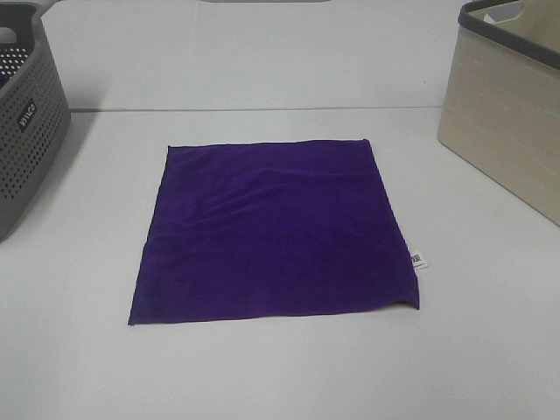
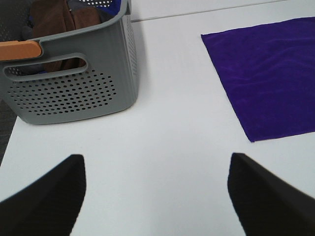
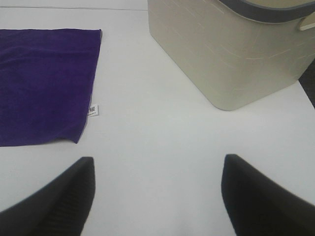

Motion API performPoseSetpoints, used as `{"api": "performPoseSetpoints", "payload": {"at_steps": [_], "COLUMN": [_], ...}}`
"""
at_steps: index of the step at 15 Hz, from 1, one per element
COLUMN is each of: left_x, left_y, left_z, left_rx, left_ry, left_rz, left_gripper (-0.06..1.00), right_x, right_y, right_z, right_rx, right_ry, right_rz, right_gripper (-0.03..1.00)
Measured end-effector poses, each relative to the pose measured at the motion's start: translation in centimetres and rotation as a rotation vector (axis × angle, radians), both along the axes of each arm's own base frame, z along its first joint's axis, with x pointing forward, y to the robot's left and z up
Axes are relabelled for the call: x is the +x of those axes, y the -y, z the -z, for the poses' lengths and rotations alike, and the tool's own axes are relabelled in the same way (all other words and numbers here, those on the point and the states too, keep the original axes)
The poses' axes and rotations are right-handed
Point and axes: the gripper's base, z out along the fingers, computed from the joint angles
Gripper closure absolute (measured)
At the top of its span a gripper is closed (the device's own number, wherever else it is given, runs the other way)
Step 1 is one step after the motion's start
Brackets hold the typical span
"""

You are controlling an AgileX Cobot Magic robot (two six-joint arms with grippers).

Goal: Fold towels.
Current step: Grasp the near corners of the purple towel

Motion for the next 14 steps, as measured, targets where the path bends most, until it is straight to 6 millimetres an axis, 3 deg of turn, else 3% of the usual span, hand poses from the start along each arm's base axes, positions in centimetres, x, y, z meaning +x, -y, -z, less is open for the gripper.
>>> {"api": "performPoseSetpoints", "payload": {"at_steps": [4,8,14], "left_x": [0.00,0.00,0.00], "left_y": [0.00,0.00,-0.01], "left_z": [0.00,0.00,0.00], "left_rx": [0.003,0.004,0.004], "left_ry": [0.000,0.000,0.000], "left_rz": [0.005,0.006,0.005], "left_gripper": [0.21,-0.02,-0.04], "right_x": [0.00,0.00,-0.01], "right_y": [0.00,0.03,0.20], "right_z": [0.00,0.00,0.02], "right_rx": [0.000,-0.003,-0.021], "right_ry": [0.000,0.000,-0.003], "right_rz": [0.000,0.002,0.014], "right_gripper": [0.24,0.02,-0.02]}}
